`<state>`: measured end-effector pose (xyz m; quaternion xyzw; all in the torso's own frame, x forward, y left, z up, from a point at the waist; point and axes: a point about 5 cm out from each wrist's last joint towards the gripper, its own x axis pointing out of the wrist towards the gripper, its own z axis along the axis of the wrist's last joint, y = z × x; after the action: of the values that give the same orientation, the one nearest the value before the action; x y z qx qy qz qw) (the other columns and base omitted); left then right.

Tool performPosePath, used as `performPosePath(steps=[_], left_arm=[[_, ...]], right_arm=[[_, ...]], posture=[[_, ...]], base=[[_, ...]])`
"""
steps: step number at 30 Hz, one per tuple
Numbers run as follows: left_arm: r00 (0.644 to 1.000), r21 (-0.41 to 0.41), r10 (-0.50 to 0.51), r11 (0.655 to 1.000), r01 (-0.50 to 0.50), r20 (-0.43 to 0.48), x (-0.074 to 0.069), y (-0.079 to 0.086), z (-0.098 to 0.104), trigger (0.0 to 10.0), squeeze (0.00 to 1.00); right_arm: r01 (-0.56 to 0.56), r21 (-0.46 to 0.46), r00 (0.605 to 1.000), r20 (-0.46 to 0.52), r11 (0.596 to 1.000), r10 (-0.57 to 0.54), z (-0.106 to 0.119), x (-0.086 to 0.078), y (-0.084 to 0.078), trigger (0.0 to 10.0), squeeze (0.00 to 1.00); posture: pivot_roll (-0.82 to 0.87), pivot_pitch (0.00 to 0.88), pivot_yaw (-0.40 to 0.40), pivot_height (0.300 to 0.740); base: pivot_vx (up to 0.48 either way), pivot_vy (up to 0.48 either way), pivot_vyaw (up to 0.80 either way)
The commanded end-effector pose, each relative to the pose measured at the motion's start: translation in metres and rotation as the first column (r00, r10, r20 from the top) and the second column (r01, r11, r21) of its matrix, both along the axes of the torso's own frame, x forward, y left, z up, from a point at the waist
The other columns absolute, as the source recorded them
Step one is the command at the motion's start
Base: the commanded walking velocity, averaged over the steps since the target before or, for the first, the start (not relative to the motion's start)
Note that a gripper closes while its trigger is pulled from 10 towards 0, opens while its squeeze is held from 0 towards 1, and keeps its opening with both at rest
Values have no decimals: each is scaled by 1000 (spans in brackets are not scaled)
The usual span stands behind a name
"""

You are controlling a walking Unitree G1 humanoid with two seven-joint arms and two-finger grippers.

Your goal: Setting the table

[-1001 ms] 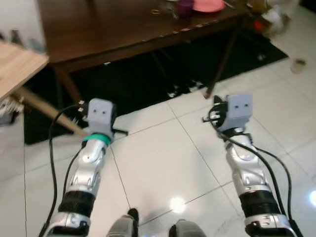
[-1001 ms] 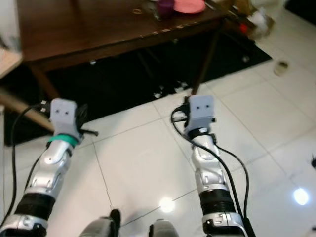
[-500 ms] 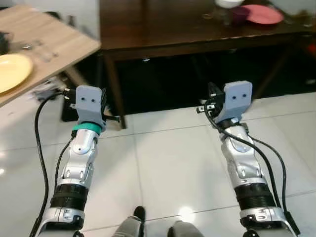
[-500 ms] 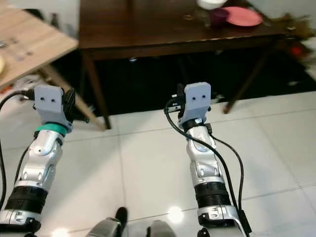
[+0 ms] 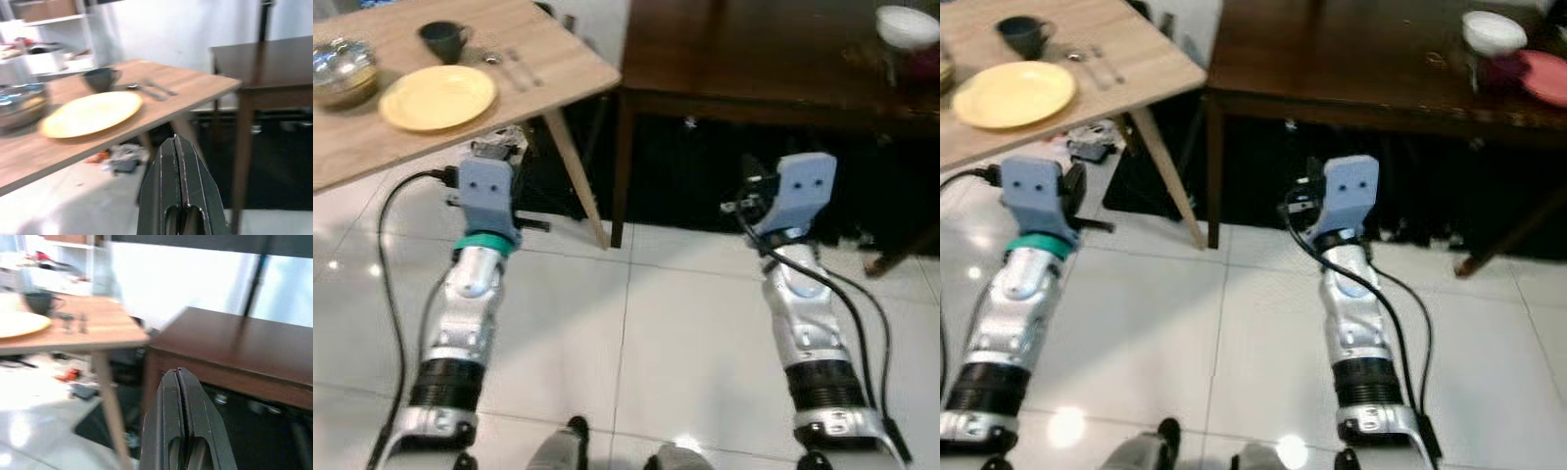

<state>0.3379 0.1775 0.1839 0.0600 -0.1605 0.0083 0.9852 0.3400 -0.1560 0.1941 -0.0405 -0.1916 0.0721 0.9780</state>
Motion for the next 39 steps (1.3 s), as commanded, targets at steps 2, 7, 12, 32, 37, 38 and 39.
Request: performPosePath(steps=[2, 7, 12, 32, 37, 38, 39], left_arm=[[1000, -13, 8, 1000, -9, -21, -1, 1, -5, 10000, 0], [1000, -17, 24, 1000, -24, -11, 0, 4, -1, 10000, 0], [999, -21, 39, 999, -39, -9, 1, 5, 0, 10000, 0], [997, -9, 66, 998, -66, -30, 5, 5, -3, 10000, 0], [997, -7, 66, 998, -67, -30, 5, 4, -3, 10000, 0], [997, -6, 67, 998, -67, -30, 5, 4, -3, 10000, 0], [997, -6, 67, 998, -67, -30, 5, 4, -3, 10000, 0]], right_arm=[[-2, 14, 1000, -22, 1000, 2, -5, -1, -1, 10000, 0], [-13, 49, 1000, -22, 999, 14, -4, -1, 0, 10000, 0], [-17, 80, 999, -26, 997, 19, -4, -1, -1, 10000, 0], [-16, 154, 991, -130, 988, 37, -31, -5, 1, 10000, 0], [3, 150, 991, -135, 989, 17, -31, -4, -2, 10000, 0], [13, 155, 991, -136, 988, 8, -30, -3, -3, 10000, 0], [13, 155, 991, -136, 988, 8, -30, -3, -3, 10000, 0]], posture=[[-49, 56, 40, 740], [-47, 58, 40, 740], [-48, 58, 41, 740], [-49, 71, 51, 740], [-47, 72, 50, 740], [-46, 73, 52, 740], [-46, 73, 52, 740]], base=[[0, 0, 775], [0, 0, 775], [0, 0, 686], [267, 277, 29], [341, 337, 148], [398, 270, 769], [398, 270, 769]])
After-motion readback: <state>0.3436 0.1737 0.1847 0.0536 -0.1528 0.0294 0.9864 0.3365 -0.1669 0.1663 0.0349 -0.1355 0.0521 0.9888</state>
